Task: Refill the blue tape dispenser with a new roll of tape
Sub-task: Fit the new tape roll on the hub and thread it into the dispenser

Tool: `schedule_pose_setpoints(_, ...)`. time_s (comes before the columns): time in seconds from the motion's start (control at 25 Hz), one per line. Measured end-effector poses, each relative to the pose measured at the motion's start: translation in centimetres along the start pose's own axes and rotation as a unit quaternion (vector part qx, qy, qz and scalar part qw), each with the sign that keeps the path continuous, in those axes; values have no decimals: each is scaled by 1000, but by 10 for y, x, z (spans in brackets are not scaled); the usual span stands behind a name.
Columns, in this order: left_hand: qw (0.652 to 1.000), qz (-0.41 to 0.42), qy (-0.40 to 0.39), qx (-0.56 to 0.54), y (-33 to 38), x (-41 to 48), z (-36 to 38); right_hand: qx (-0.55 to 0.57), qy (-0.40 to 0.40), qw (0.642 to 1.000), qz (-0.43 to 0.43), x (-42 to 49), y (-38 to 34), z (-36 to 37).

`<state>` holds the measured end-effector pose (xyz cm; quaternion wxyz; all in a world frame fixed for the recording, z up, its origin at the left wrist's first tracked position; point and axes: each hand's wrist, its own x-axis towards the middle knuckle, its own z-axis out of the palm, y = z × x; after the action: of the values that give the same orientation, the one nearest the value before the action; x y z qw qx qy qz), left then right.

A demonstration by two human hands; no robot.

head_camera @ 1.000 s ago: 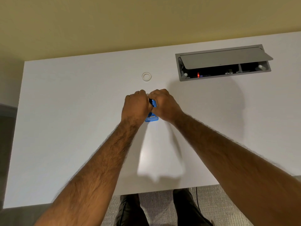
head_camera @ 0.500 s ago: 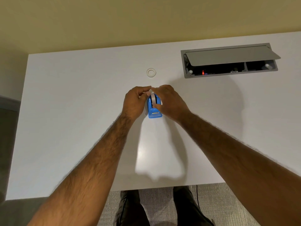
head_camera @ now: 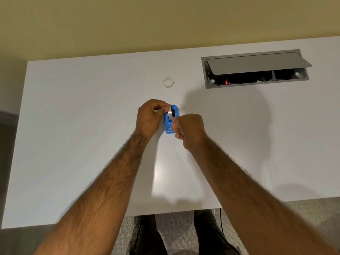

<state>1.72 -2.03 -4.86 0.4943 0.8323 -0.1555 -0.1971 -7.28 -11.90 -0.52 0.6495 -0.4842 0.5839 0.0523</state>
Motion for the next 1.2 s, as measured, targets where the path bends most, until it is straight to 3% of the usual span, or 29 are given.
schedule_pose_setpoints(0.12, 1000, 2, 0, -6, 0, 1, 1, 37, -9, 999, 21, 5, -1, 5)
schedule_pose_setpoints(0.44, 1000, 0, 3, -2, 2, 2, 0, -40, 27, 999, -17, 25, 0, 18)
schedule_pose_setpoints(0.68, 1000, 6, 2, -7, 1, 3, -1, 57, -56, 994, 80, 22, -8, 21)
schedule_pose_setpoints(1.04, 1000, 1, 2, -4, 5, 3, 0, 144, -38, 980, 131, 11, -23, 21)
schedule_pose_setpoints(1.12, 1000, 0, 0, -1, 5, 4, 0, 112, -28, 988, 100, 4, -24, 20)
schedule_pose_setpoints(1.2, 1000, -1, -6, 1, 5, 6, 0, -38, 30, 998, -43, 2, -17, 16)
